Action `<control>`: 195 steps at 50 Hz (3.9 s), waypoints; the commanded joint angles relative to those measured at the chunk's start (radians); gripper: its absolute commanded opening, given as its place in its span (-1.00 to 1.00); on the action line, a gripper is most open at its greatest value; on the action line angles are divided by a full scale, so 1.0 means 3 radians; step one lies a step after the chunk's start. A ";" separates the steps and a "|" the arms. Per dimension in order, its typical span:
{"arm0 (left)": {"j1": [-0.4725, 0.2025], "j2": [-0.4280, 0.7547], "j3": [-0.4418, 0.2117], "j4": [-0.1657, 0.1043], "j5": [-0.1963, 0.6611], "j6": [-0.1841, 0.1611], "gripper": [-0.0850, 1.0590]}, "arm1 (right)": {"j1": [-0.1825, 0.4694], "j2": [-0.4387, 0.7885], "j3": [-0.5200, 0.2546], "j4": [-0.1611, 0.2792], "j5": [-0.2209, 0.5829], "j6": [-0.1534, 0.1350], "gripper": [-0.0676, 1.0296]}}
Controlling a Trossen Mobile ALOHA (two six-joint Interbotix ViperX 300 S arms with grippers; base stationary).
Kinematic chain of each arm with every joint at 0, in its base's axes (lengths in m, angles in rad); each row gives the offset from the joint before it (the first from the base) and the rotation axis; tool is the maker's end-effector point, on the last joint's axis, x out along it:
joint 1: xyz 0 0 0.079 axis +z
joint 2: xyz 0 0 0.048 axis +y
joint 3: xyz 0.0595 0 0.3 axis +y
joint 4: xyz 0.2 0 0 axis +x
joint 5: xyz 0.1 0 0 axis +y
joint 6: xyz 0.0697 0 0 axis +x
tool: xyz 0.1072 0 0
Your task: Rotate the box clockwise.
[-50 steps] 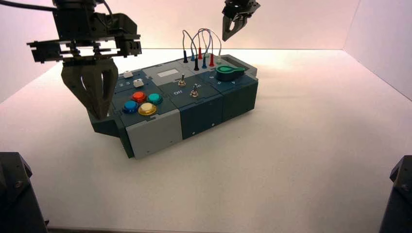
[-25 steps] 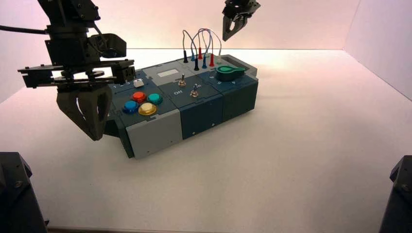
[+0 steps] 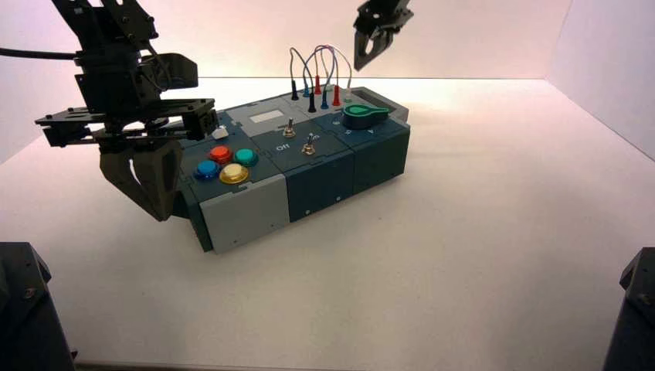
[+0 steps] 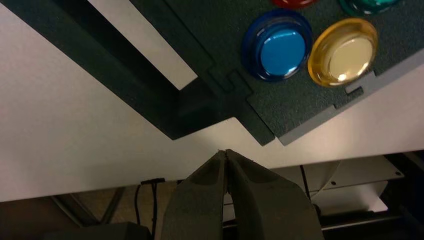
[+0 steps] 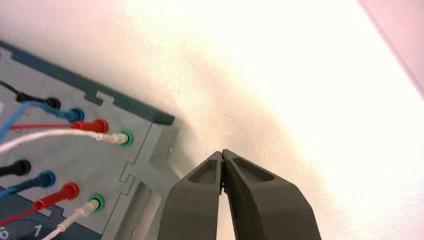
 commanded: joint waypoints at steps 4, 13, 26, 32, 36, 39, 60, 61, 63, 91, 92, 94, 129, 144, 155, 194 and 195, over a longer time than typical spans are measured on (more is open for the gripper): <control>0.0020 0.0036 -0.0036 0.0082 -0.0056 -0.0061 -0.91 | 0.0020 -0.0041 0.0133 0.0015 -0.0046 -0.0026 -0.91; 0.0031 0.0107 -0.0051 0.0092 -0.0107 -0.0061 -0.91 | 0.0020 -0.0051 0.0317 0.0015 -0.0159 -0.0041 -0.92; 0.0097 0.0169 -0.0066 0.0133 -0.0205 -0.0061 -0.91 | 0.0041 -0.0097 0.0368 0.0015 -0.0159 -0.0041 -0.91; 0.0148 0.0169 -0.0072 0.0148 -0.0281 -0.0051 -0.91 | 0.0056 -0.0112 0.0430 0.0015 -0.0164 -0.0041 -0.92; 0.0199 0.0169 -0.0072 0.0148 -0.0332 -0.0036 -0.91 | 0.0056 -0.0118 0.0486 0.0015 -0.0184 -0.0041 -0.92; 0.0230 0.0174 -0.0082 0.0148 -0.0358 -0.0020 -0.91 | 0.0056 -0.0133 0.0547 0.0015 -0.0210 -0.0041 -0.91; 0.0281 0.0251 -0.0225 0.0174 -0.0394 0.0046 -0.91 | 0.0046 -0.0312 0.0833 0.0010 -0.0337 -0.0041 -0.91; 0.0281 0.0256 -0.0230 0.0179 -0.0389 0.0046 -0.91 | 0.0046 -0.0322 0.0839 0.0010 -0.0337 -0.0041 -0.91; 0.0286 0.0286 -0.0251 0.0199 -0.0399 0.0046 -0.91 | 0.0046 -0.0332 0.0839 0.0010 -0.0343 -0.0041 -0.91; 0.0307 0.0337 -0.0297 0.0215 -0.0358 0.0056 -0.91 | 0.0138 -0.0399 0.0445 0.0015 -0.0337 0.0000 -0.91; 0.0307 0.0327 -0.0291 0.0215 -0.0358 0.0056 -0.91 | 0.0143 -0.0394 0.0445 0.0015 -0.0337 0.0000 -0.91; 0.0307 0.0307 -0.0271 0.0215 -0.0358 0.0056 -0.91 | 0.0179 -0.0383 0.0435 0.0015 -0.0337 0.0000 -0.92; 0.0307 0.0189 -0.0169 0.0210 -0.0383 0.0041 -0.91 | 0.0240 -0.0317 0.0506 0.0005 -0.0481 0.0000 -0.91; 0.0307 0.0153 -0.0138 0.0210 -0.0394 0.0041 -0.91 | 0.0169 -0.0414 0.0522 0.0005 -0.0685 0.0010 -0.91; 0.0307 0.0128 -0.0133 0.0205 -0.0383 0.0041 -0.91 | 0.0164 -0.0399 0.0532 0.0005 -0.0701 0.0041 -0.92; 0.0307 -0.0015 -0.0051 0.0205 -0.0368 0.0036 -0.91 | 0.0066 -0.0767 0.0793 -0.1038 0.0010 0.1084 0.28; 0.0307 -0.0020 -0.0056 0.0205 -0.0368 0.0036 -0.91 | 0.0072 -0.0767 0.0793 -0.1033 0.0005 0.1084 0.28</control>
